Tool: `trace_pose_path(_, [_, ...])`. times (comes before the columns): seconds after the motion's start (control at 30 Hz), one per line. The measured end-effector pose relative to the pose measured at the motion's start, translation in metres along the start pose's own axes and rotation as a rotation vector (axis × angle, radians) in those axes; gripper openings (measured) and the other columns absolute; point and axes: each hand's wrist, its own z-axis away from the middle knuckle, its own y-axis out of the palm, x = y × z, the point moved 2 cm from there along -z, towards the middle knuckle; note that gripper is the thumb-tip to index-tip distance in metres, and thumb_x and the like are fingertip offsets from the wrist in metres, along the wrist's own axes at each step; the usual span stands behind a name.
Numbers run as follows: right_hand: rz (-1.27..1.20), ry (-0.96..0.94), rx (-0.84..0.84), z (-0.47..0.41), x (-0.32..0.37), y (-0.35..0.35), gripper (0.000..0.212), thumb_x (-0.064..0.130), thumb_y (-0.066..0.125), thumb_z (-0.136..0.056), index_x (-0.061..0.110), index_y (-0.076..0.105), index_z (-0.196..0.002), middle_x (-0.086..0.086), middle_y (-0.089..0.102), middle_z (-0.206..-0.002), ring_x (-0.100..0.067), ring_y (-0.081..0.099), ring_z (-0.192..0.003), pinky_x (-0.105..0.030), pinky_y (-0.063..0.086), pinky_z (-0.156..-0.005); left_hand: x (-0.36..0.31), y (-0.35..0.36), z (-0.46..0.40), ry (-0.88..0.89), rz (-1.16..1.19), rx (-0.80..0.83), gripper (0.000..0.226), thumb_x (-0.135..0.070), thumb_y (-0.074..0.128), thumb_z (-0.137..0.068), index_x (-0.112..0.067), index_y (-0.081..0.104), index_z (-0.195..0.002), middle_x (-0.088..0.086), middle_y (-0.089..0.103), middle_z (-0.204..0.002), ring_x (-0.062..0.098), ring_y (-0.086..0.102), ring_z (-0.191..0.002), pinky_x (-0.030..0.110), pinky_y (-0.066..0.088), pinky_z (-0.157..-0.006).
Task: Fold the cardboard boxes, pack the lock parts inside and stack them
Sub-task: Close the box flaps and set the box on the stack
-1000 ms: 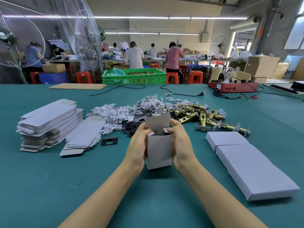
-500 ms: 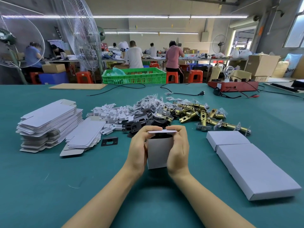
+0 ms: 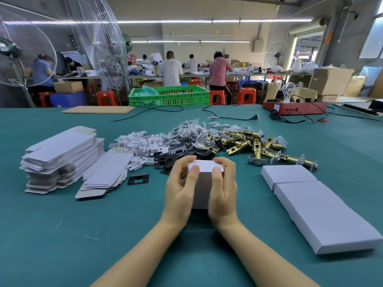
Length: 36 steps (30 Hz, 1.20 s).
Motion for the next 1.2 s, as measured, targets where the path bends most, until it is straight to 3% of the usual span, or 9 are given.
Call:
trace_pose_path(0.13, [0.037,-0.016,-0.001,0.0013,0.0007,0.0005,0.024,0.051,0.03,-0.089,0.039,0.043,-0.105,0.002,0.058,-0.103,-0.019,0.057,-0.09,-0.022,0.045,-0.073,0.0027,-0.001,-0.0005,0.011,-0.028,0.002,0.021,-0.035,0.053,-0.09,-0.034,0.057,-0.11,-0.024,0.064,-0.091,-0.004,0.058,-0.082,0.01,0.045,-0.071])
trace_pose_path(0.27, [0.089,-0.037,0.004,0.0013,0.0018,0.0007,0.015,0.034,0.036,-0.095,0.039,0.042,-0.109,0.004,0.057,-0.106,-0.019,0.055,-0.092,-0.032,0.046,-0.08,0.0036,-0.0014,-0.0009,0.022,-0.055,-0.023,0.023,-0.036,0.052,-0.09,-0.036,0.056,-0.113,-0.009,0.062,-0.092,-0.004,0.057,-0.078,0.01,0.044,-0.07])
trace_pose_path(0.47, [0.107,-0.08,-0.012,0.0007,0.0023,0.0014,0.021,0.026,0.04,-0.095,0.043,0.045,-0.106,0.022,0.053,-0.106,-0.01,0.054,-0.092,-0.018,0.042,-0.08,0.0027,-0.0008,-0.0013,0.068,-0.092,-0.022,0.021,-0.033,0.047,-0.094,-0.043,0.055,-0.111,-0.025,0.059,-0.086,-0.003,0.053,-0.077,0.009,0.042,-0.072])
trace_pose_path(0.6, [0.115,-0.074,-0.017,0.0012,0.0018,0.0017,0.017,0.027,0.041,-0.094,0.042,0.045,-0.101,0.016,0.055,-0.099,-0.017,0.056,-0.09,-0.03,0.045,-0.079,0.0031,-0.0007,-0.0025,0.077,-0.106,-0.024,0.021,-0.03,0.045,-0.095,-0.041,0.059,-0.106,-0.026,0.062,-0.101,-0.001,0.055,-0.091,0.01,0.041,-0.081])
trace_pose_path(1.07, [0.071,-0.035,-0.035,-0.0012,0.0044,0.0014,0.015,0.029,0.044,-0.094,0.044,0.048,-0.094,0.017,0.057,-0.092,-0.015,0.056,-0.089,-0.034,0.047,-0.08,0.0024,-0.0042,-0.0073,0.096,-0.114,0.005,0.018,-0.026,0.044,-0.097,-0.033,0.06,-0.101,-0.025,0.063,-0.095,-0.004,0.056,-0.088,0.01,0.04,-0.079])
trace_pose_path(1.2, [0.045,-0.046,-0.011,-0.003,0.0034,-0.0002,0.015,0.026,0.047,-0.093,0.041,0.052,-0.095,0.009,0.06,-0.09,-0.017,0.057,-0.084,-0.035,0.047,-0.077,0.0007,-0.0042,-0.0079,0.107,-0.122,0.026,0.019,-0.024,0.042,-0.096,-0.031,0.059,-0.102,-0.027,0.062,-0.098,-0.004,0.056,-0.092,0.009,0.04,-0.082])
